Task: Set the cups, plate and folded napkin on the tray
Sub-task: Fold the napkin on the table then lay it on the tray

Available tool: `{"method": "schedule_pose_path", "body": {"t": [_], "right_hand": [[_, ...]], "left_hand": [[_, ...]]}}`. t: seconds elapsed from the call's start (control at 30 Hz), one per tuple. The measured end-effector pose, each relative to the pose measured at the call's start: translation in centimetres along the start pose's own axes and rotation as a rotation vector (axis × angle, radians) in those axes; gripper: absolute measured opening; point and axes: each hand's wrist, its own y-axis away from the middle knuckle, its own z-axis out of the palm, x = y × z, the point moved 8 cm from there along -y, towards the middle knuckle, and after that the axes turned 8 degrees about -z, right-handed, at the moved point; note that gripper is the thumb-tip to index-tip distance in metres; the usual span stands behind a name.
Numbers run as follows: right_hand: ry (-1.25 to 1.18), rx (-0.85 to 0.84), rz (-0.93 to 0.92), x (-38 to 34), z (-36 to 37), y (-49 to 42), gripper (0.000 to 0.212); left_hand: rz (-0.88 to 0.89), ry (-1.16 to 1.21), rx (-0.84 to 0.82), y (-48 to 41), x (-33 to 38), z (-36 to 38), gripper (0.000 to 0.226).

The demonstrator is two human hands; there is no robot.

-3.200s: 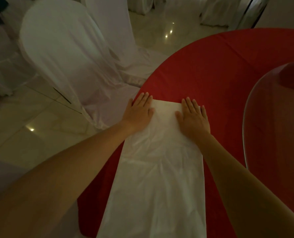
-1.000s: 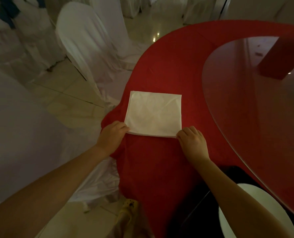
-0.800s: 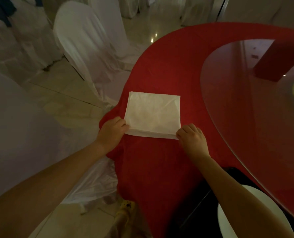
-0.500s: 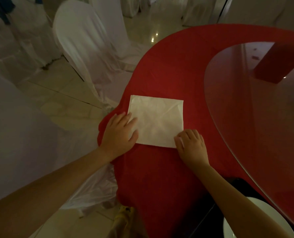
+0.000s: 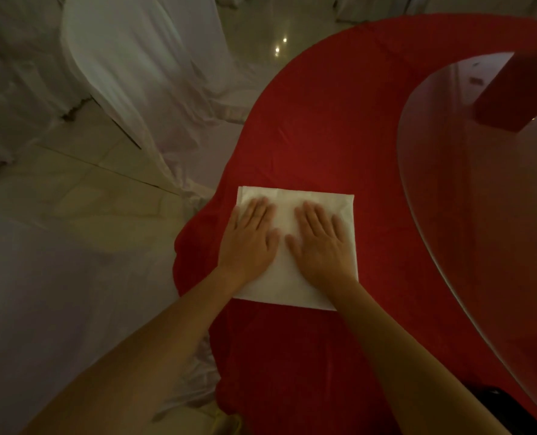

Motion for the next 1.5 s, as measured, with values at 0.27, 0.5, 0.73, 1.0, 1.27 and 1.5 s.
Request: {"method": "schedule_pose_path", "body": {"t": [0.27,0.5,0.73,1.0,1.27,1.5], "right_hand": [[0.105,-0.01,0.245,5.0,-1.4,1.6,0.072],[0.13,-0.009,0.352,5.8,-2.5,0.7,0.066],[0.068,-0.043,0.069,2.7,-0.8,-3.6,0.058],[0.094,0.031,0.209,6.7,-2.7,-3.9,0.046],[0.009,0.234,0.166,6.5,-6.7,-4.2,0.016],[-0.381,0.113,0.368,9.5,-5.7,-3.1,0.022]], "left_hand": [[-0.099,0.026,-0.015,0.2,-3.0,-0.4,0.063],[-0.129,0.055,0.063,-0.7,-2.0,-1.9,0.056],[0.085,0.004,-0.02,-5.4,1.4,-0.7,0.054],[0.096,0.042,0.049,-6.9,-2.2,-1.6,0.044],[0.149,0.218,0.018,-8.1,-2.6,-6.5,0.019],[-0.12,0.41,-0.409,-7.5,-4.9,-5.5,0.03]]}}
